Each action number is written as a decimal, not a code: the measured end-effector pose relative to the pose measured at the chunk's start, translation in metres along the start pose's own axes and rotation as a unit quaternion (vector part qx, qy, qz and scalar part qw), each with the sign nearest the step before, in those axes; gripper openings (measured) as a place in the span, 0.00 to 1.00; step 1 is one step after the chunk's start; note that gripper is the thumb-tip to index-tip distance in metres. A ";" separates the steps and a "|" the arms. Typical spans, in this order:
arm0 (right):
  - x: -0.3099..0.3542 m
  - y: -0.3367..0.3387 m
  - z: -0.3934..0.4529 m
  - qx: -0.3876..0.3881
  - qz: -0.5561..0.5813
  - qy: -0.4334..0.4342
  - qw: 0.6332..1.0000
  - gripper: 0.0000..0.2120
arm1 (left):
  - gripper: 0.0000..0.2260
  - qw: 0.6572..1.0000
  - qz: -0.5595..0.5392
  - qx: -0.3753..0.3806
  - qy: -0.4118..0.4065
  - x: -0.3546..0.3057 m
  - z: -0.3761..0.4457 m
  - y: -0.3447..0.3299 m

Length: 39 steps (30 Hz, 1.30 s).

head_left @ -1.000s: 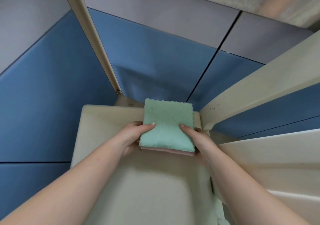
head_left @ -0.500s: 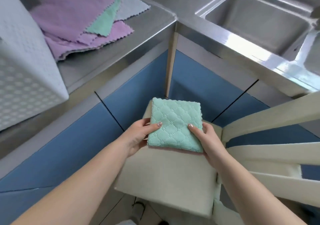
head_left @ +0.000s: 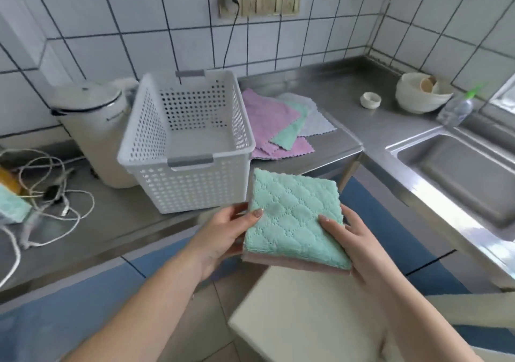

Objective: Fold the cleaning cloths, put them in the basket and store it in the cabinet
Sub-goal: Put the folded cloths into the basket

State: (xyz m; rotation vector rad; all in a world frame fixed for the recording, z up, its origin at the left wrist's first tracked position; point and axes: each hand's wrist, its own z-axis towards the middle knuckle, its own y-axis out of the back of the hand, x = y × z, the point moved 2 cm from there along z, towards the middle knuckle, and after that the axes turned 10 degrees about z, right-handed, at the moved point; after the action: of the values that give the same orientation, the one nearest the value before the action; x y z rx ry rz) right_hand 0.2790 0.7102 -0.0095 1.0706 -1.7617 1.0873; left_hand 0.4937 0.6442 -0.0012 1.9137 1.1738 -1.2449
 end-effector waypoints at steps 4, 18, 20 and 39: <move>0.046 -0.041 0.002 0.021 -0.012 0.030 0.999 0.26 | 0.13 0.998 -0.018 -0.020 -0.050 -0.043 -0.021 0.028; 0.140 -0.184 0.121 0.032 -0.077 0.063 0.994 0.16 | 0.10 0.994 -0.039 -0.065 -0.085 -0.150 0.050 0.168; 0.139 -0.195 0.150 0.027 -0.073 0.034 0.996 0.16 | 0.09 0.995 -0.046 -0.060 -0.068 -0.156 0.074 0.183; 0.043 -0.255 0.363 -0.047 -0.159 -0.142 0.976 0.13 | 0.24 0.934 -0.052 -0.337 0.105 -0.097 0.232 0.240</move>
State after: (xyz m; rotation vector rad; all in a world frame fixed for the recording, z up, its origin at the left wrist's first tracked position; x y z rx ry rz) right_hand 0.4325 0.2924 -0.0197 1.4466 -1.7582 0.6734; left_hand 0.5933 0.3114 -0.0080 1.4894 1.5757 -0.5621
